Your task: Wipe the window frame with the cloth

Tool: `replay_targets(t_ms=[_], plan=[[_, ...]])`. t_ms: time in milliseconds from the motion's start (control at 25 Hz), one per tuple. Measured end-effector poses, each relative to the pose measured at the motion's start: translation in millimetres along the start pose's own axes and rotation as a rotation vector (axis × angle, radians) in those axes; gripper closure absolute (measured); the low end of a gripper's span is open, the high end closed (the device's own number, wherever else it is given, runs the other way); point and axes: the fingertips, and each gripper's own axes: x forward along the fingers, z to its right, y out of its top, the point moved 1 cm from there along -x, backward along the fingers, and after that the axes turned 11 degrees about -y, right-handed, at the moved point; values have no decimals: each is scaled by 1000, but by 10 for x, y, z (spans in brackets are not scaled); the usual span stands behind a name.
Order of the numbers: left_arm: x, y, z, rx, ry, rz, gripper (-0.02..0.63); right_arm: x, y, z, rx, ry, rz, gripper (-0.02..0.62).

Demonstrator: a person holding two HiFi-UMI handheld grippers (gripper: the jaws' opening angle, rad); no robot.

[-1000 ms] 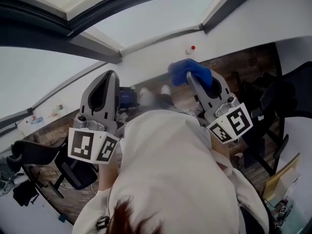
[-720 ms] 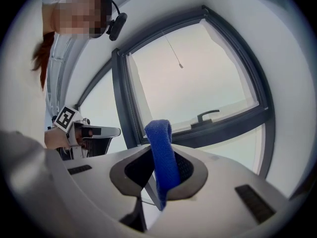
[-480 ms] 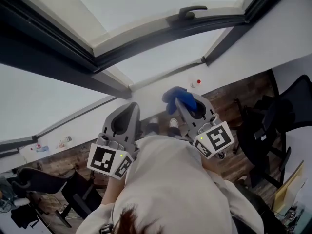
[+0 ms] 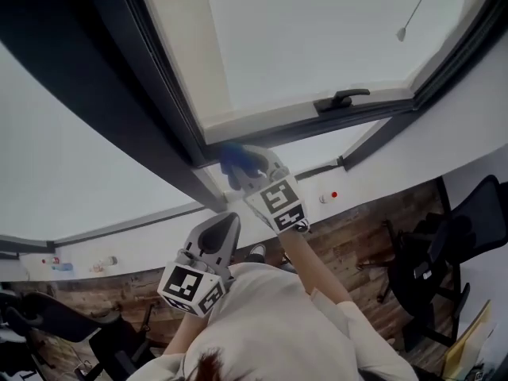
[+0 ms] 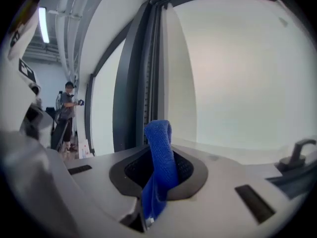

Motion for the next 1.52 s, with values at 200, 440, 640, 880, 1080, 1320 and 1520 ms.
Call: replay_targets(t_ms=[200, 440, 640, 880, 1080, 1320, 1520], plan=[[-113, -8, -119, -26, -2, 13, 597, 571, -206, -280, -54, 43, -79, 546], [-173, 24, -165, -37, -22, 29, 597, 776, -406, -290, -28, 13, -111, 546], [-98, 47, -186, -22, -57, 9, 597, 790, -398, -278, -17, 5, -99, 546], [120, 76, 13, -7, -132, 5, 597, 768, -436, -145, -16, -27, -98, 546], [217, 19, 323, 40, -270, -43, 597, 738, -453, -90, -8, -49, -89, 546], [216, 24, 266, 50, -284, -53, 597, 703, -481, 44, 9, -90, -98, 546], [226, 68, 267, 48, -296, -31, 597, 675, -490, 109, 18, -101, -101, 546]])
